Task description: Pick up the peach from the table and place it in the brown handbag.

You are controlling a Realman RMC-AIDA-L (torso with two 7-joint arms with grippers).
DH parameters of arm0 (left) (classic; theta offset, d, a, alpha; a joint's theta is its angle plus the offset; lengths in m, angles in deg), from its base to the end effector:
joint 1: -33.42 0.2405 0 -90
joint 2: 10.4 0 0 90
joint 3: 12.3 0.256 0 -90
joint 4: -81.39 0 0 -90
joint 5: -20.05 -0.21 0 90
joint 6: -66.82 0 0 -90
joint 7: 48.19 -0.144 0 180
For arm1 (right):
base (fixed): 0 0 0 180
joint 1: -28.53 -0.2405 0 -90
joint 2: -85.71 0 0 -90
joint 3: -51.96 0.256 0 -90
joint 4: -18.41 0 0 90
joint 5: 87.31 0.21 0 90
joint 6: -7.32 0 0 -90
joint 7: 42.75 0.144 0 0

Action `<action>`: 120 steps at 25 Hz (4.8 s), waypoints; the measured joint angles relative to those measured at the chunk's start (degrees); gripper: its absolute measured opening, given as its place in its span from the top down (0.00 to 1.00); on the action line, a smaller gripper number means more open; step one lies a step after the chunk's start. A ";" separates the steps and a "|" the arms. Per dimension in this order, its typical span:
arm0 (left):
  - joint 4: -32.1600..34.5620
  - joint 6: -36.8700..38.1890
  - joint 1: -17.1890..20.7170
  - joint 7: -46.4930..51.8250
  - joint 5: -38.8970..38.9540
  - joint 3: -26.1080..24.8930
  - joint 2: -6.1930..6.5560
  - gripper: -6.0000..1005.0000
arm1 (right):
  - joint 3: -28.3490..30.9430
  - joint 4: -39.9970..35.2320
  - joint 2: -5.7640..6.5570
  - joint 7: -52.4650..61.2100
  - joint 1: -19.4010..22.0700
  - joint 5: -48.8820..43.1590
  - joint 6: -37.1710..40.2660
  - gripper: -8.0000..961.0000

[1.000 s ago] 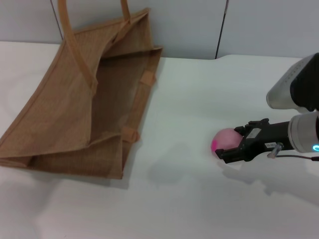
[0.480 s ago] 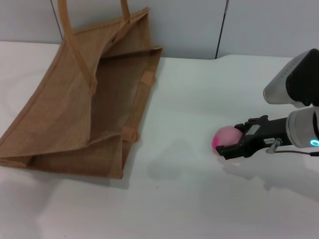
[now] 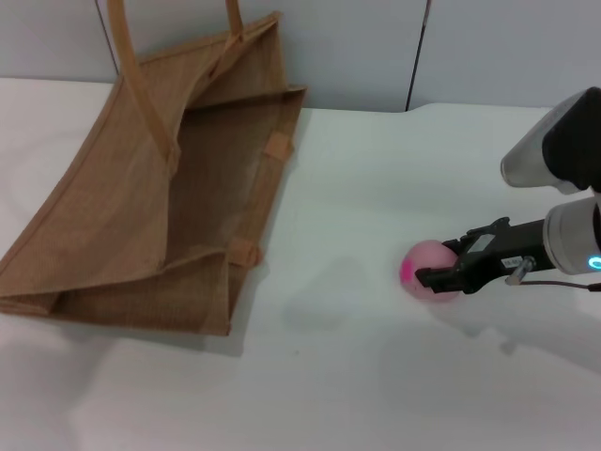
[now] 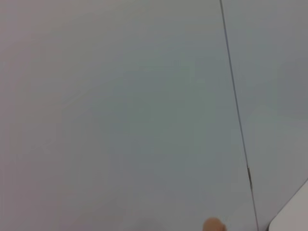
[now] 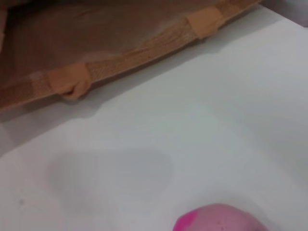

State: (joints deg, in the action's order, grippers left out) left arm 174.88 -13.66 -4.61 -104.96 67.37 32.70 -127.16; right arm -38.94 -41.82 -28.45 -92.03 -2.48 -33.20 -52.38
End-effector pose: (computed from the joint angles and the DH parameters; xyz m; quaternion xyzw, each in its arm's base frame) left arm -0.1217 0.4037 0.1735 -0.8892 -0.1454 -0.1099 0.4196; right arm 0.2160 0.3720 -0.0425 -0.9440 0.2655 -0.0544 0.1883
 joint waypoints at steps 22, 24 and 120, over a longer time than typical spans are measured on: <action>0.98 5.68 -0.51 2.96 0.56 9.88 -0.14 0.89 | -0.19 -8.98 -1.56 -0.69 -5.28 4.90 2.92 0.53; 0.99 6.76 -0.59 3.67 0.59 11.96 -0.14 0.89 | -0.92 -8.50 -1.57 -1.48 -6.14 7.07 4.09 0.55; -25.03 19.93 9.92 -20.75 31.74 8.43 -0.18 0.34 | 10.05 7.05 2.84 -8.38 -8.24 9.89 15.01 0.30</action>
State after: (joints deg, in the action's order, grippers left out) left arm 149.85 6.27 5.31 -125.70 99.11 41.13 -127.34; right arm -28.89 -34.77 -25.61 -100.42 -10.72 -23.31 -37.36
